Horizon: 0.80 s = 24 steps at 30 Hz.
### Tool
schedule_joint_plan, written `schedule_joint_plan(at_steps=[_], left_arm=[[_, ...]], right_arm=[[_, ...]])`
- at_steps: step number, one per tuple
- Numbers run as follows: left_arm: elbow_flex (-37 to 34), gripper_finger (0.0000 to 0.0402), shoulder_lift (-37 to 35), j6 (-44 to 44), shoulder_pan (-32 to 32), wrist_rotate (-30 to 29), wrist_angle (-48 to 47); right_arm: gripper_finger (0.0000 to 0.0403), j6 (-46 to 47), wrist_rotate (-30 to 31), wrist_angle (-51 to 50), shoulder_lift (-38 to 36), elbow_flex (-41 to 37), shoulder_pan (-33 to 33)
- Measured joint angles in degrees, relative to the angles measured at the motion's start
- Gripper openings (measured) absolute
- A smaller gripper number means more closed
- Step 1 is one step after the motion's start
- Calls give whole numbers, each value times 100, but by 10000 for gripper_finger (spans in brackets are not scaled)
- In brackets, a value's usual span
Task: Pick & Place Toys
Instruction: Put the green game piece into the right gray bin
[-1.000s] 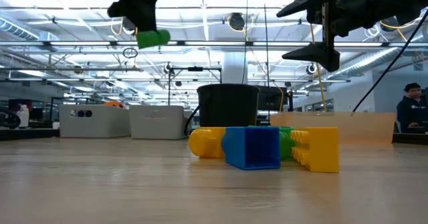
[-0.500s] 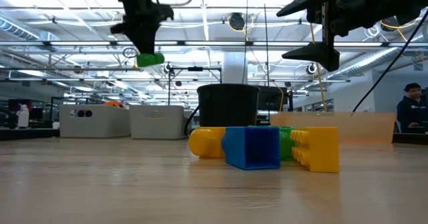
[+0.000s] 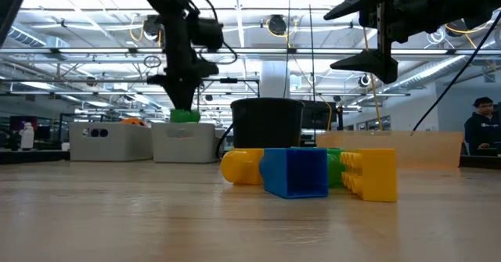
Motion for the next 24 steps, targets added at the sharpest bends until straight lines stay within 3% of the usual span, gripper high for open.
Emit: schedule_joint_plan(at_steps=[16,24], left_arm=[[0,84,725,-468,423,229,95],[0,140,726,-593,670,776,84]], right_arm=[[375,-5,-1,-165,0,0,0],[375,-47,-1,-173,0,0,-1]])
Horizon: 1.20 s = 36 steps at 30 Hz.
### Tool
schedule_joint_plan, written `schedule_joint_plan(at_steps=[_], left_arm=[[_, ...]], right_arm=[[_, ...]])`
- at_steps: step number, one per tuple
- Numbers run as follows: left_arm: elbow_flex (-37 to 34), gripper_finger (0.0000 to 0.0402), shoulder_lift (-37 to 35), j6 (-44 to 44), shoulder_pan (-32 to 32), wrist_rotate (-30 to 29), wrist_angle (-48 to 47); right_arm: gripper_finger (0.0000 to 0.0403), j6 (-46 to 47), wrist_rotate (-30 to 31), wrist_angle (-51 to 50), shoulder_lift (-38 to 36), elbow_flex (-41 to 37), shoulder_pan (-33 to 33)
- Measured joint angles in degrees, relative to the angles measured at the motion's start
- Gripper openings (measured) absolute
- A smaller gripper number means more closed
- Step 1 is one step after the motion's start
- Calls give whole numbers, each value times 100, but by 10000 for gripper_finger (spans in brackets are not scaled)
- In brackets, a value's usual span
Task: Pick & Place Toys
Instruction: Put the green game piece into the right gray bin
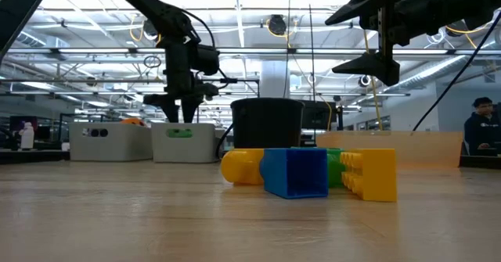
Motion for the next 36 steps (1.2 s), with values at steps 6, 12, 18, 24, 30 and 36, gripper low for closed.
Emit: schedule_joint_plan(at_steps=[6,12,18,24,30,36], left_arm=[[0,197,-19,-20,93,426,4],[0,213,-506,355,-108,452,32],[0,214,-1590,671,-955,304,523],[4,214,-2382,630,-2446,164,1639],[4,214,-2382,480,-3878,-504,2383],[4,214,-1951,-23,-4759,-1251,2417]], right_arm=[[375,-19,-17,0,0,0,1],[375,-103,-15,2,0,0,0],[375,-147,-8,104,0,0,0],[375,-109,-15,303,0,0,-2],[375,-106,-172,562,-2,0,-1],[375,-261,-851,570,56,0,83]])
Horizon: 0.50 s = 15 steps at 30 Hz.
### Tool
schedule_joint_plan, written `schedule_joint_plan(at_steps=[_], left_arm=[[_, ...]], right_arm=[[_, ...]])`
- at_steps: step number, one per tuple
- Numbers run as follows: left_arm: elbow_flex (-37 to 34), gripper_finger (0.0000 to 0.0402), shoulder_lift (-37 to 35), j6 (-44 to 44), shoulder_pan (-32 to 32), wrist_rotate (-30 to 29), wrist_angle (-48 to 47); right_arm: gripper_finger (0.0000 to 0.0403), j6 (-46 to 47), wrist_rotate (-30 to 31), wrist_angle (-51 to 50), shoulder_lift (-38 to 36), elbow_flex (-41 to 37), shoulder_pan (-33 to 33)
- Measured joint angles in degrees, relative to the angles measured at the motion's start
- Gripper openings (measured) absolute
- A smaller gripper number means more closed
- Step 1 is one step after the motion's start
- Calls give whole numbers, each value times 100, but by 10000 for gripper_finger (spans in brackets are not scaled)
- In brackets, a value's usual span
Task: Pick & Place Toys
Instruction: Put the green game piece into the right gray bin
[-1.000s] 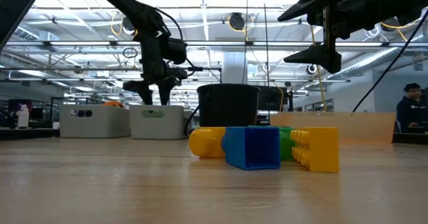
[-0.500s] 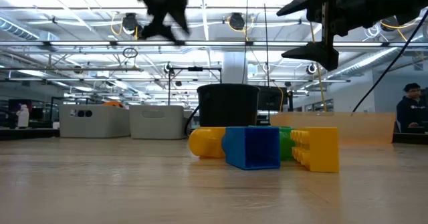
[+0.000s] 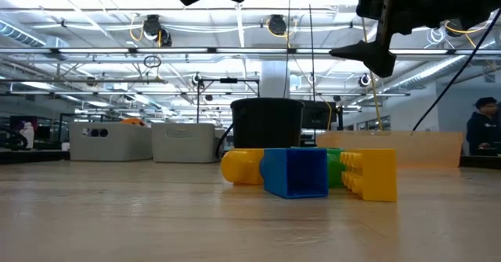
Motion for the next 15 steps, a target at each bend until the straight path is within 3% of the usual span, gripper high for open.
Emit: schedule_joint_plan(at_steps=[9,15], left_arm=[[-2,214,252,-574,-446,-119,373],[-2,214,204,-615,-493,143,323]], right_arm=[[375,-190,-373,-83,680,41,536],[375,-848,-470,-985,1634,762,746]])
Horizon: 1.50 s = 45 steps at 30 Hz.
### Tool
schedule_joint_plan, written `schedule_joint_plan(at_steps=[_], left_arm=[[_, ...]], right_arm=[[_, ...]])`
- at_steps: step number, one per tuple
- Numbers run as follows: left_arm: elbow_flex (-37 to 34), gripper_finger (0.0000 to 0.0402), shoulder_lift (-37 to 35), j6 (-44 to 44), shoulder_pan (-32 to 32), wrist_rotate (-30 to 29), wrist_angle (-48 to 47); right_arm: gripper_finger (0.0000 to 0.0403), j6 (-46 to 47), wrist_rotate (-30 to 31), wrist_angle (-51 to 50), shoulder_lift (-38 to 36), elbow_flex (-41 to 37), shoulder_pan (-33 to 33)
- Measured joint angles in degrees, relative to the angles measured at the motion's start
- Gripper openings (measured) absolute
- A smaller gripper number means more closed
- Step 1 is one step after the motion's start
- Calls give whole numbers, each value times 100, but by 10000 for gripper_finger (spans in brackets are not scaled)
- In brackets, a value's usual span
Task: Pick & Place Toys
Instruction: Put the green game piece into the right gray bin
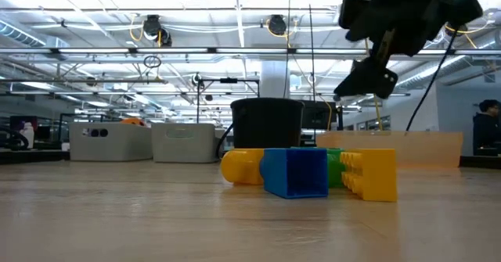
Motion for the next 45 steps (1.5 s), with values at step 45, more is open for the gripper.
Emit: schedule_joint_plan(at_steps=[45], left_arm=[[-2,214,-1765,1448,528,282,-2391]], right_arm=[[295,-2224,999,-2174,2880,2122,179]])
